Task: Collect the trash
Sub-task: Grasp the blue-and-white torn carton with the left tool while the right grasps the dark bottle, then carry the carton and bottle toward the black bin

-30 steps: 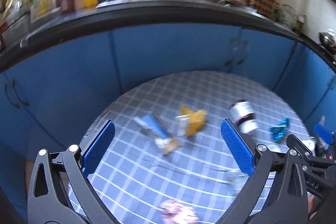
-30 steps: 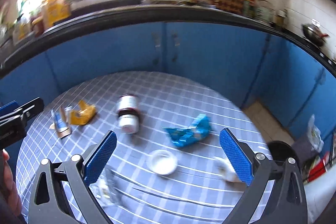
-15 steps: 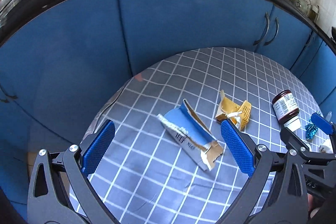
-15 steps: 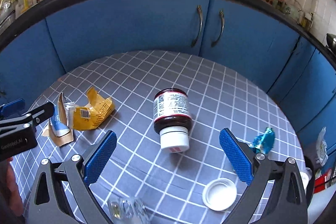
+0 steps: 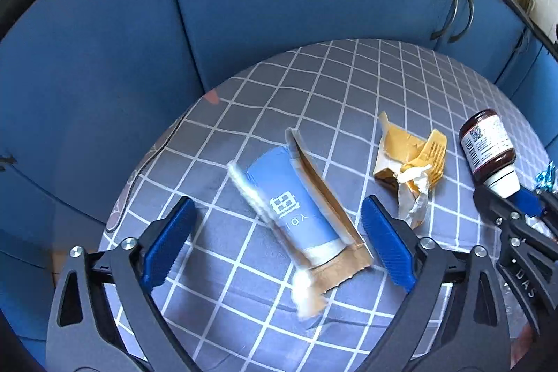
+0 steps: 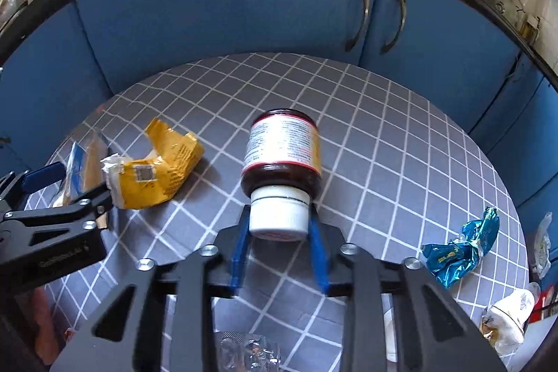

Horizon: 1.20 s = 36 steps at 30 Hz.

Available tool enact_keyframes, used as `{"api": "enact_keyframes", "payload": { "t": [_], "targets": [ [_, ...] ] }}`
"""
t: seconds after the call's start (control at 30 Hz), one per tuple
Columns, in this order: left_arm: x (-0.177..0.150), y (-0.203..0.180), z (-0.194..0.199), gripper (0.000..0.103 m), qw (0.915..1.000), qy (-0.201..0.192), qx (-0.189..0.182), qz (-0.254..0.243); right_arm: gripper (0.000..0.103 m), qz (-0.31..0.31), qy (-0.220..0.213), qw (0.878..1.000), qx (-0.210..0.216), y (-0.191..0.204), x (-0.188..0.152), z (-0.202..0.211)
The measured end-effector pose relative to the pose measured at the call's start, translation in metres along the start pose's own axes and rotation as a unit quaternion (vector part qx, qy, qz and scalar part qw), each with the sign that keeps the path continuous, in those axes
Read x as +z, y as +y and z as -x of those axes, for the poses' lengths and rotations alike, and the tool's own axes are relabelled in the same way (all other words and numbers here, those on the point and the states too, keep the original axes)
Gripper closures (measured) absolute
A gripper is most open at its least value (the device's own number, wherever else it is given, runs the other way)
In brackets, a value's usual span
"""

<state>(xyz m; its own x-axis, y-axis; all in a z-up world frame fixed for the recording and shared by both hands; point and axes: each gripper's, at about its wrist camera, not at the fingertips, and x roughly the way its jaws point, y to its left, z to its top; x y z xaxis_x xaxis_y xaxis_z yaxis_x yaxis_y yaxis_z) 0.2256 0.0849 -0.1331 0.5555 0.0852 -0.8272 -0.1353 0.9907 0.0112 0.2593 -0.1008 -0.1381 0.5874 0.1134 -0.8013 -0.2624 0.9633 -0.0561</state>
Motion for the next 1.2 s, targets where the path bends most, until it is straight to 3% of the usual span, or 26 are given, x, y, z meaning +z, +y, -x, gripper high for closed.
{"api": "enact_keyframes", "payload": {
  "t": [0.1,0.13,0.23,0.43,0.63,1.2],
  "targets": [
    [0.0,-0.002,0.005,0.045,1.0,-0.009,-0.001,-0.002,0.074,0.012,-0.006,1.0,-0.006,0.005,-0.005,0.005],
    [0.0,-0.002,0.007,0.061,0.9999,-0.011,-0.005,-0.003,0.074,0.015,-0.009,1.0,-0.007,0.006,-0.007,0.007],
    [0.0,0.003,0.01,0.068,0.9995,-0.01,-0.028,0.007,0.074,0.016,-0.017,1.0,-0.005,0.006,-0.012,0.017],
    [-0.005,0.016,0.027,0.069,0.998,-0.021,-0.051,0.031,0.074,0.007,-0.032,0.999,0.002,-0.001,-0.022,0.043],
    [-0.01,0.005,0.057,0.069,0.9976,-0.035,-0.057,0.021,0.074,-0.006,-0.043,0.999,0.002,-0.015,-0.029,0.067],
    [-0.044,-0.106,0.139,0.069,0.9914,-0.07,-0.079,-0.078,0.074,-0.075,-0.078,0.993,-0.049,-0.112,-0.086,0.151]
  ]
}}
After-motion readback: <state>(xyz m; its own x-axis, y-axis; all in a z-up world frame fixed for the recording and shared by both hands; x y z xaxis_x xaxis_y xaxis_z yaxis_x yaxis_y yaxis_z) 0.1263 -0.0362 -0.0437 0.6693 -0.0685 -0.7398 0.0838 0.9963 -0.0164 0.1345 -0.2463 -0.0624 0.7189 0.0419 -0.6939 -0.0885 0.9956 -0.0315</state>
